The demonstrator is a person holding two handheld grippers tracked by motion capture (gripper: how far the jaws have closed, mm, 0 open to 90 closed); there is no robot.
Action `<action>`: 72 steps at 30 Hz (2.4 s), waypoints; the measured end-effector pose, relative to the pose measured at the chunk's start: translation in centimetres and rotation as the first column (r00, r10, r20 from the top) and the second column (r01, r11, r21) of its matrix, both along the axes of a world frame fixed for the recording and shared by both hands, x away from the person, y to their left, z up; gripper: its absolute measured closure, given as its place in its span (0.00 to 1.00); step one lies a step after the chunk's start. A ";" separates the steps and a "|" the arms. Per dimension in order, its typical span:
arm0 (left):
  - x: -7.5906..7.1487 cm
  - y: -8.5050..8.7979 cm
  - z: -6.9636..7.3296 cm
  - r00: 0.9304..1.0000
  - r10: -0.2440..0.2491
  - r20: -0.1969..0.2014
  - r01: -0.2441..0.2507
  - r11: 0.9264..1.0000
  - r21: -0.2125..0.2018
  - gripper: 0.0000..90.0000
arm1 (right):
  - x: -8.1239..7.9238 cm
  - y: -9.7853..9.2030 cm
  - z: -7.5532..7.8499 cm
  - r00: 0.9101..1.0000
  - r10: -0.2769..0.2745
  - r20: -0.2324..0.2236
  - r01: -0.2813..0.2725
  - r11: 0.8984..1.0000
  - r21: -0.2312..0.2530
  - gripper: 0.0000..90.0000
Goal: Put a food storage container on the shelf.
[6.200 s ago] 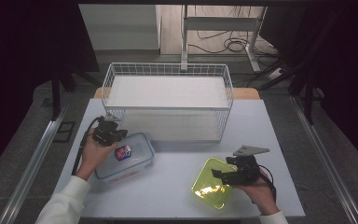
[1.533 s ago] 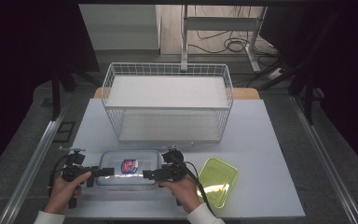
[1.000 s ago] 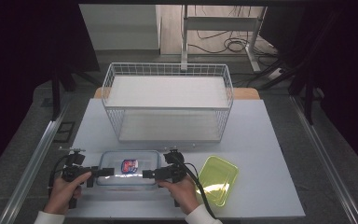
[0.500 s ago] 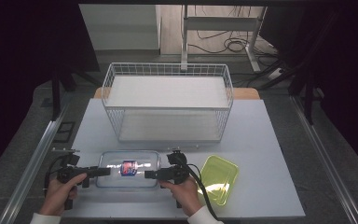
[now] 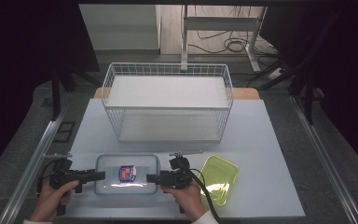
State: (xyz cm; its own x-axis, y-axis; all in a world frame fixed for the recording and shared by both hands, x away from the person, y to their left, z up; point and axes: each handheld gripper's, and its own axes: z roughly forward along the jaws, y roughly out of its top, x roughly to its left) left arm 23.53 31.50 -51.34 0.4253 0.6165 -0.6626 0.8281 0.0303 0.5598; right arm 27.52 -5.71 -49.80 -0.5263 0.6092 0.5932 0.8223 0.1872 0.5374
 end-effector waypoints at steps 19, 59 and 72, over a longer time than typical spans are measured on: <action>-0.5 0.7 -0.1 0.999 -0.042 0.024 0.043 0.999 -0.028 0.56 | -0.6 -0.6 0.2 0.998 0.042 0.039 -0.042 0.999 0.006 0.49; -1.0 -1.6 3.7 0.988 -0.066 0.137 0.066 0.998 0.002 0.58 | -1.7 -3.3 3.1 0.992 0.027 0.121 -0.034 0.998 0.061 0.55; 1.0 -5.2 7.1 0.972 -0.121 0.201 0.117 0.993 0.030 0.59 | -1.3 -7.2 5.7 0.983 -0.003 0.182 -0.012 0.997 0.079 0.55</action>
State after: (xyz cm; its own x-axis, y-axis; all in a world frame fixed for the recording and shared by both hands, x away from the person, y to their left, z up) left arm 24.53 26.32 -44.22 0.6202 0.5643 -0.5449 0.6948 -0.0728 0.7155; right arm 26.25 -12.95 -44.07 -0.6324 0.5613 0.5339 0.7087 0.1409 0.6913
